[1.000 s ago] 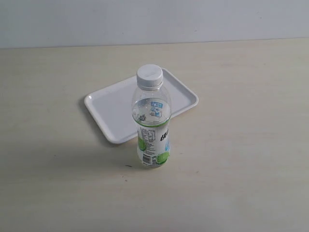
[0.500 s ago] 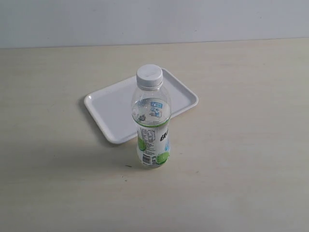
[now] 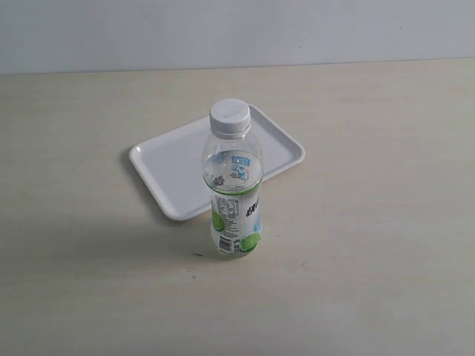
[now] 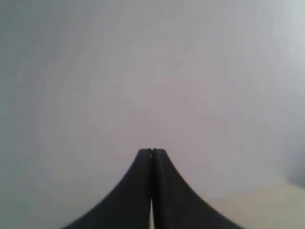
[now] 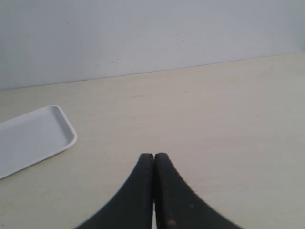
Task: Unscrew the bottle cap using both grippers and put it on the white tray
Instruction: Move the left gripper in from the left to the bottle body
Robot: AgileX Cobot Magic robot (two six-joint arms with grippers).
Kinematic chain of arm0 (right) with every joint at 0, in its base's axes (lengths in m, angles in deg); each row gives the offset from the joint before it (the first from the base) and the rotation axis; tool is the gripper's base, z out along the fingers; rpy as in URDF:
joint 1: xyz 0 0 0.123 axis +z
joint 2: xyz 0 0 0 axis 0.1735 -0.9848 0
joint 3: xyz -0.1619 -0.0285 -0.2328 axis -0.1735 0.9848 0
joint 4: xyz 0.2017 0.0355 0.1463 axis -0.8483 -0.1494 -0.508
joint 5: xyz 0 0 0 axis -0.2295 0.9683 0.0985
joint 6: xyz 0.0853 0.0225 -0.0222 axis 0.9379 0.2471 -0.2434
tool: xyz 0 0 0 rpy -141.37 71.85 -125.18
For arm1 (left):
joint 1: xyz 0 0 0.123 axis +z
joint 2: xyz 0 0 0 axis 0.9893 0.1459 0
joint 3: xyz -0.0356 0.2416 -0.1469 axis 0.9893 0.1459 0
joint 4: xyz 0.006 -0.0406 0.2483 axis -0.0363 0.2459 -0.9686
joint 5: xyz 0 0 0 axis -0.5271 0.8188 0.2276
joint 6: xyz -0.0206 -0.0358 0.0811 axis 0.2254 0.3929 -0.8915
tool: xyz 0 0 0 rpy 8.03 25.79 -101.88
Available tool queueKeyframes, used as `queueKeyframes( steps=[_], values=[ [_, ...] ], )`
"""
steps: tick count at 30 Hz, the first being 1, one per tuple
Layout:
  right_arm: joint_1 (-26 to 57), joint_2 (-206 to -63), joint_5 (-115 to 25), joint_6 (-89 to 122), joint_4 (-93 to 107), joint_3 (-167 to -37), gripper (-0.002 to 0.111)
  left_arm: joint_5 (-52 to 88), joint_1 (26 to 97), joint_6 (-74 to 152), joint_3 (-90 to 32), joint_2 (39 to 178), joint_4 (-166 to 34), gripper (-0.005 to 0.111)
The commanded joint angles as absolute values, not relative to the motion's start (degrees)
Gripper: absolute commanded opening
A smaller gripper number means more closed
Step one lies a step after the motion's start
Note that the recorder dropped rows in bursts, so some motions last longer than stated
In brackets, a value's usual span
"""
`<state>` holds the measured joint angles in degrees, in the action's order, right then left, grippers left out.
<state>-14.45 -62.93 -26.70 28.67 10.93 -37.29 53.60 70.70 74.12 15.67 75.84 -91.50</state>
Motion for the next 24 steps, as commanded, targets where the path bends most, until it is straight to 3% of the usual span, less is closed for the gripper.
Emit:
queueKeyframes(
  steps=[1,9,15,18,24],
  values=[
    [-14.8,-62.6,-27.2,28.7,11.0,-37.0,0.0,65.0,70.8,73.1,18.5,94.0,-100.8,0.0],
    [-14.8,-62.6,-27.2,28.7,11.0,-37.0,0.0,85.7,70.8,60.0,19.1,121.9,-113.0,0.0],
    [-14.8,-62.6,-27.2,28.7,11.0,-37.0,0.0,87.8,70.8,54.2,17.9,135.2,-115.7,0.003],
    [-14.8,-62.6,-27.2,28.7,11.0,-37.0,0.0,87.8,70.8,54.2,15.7,140.1,-117.3,0.013],
    [-14.8,-62.6,-27.2,28.7,11.0,-37.0,0.0,87.8,70.8,54.2,11.7,147.5,-122.9,0.045]
  ],
)
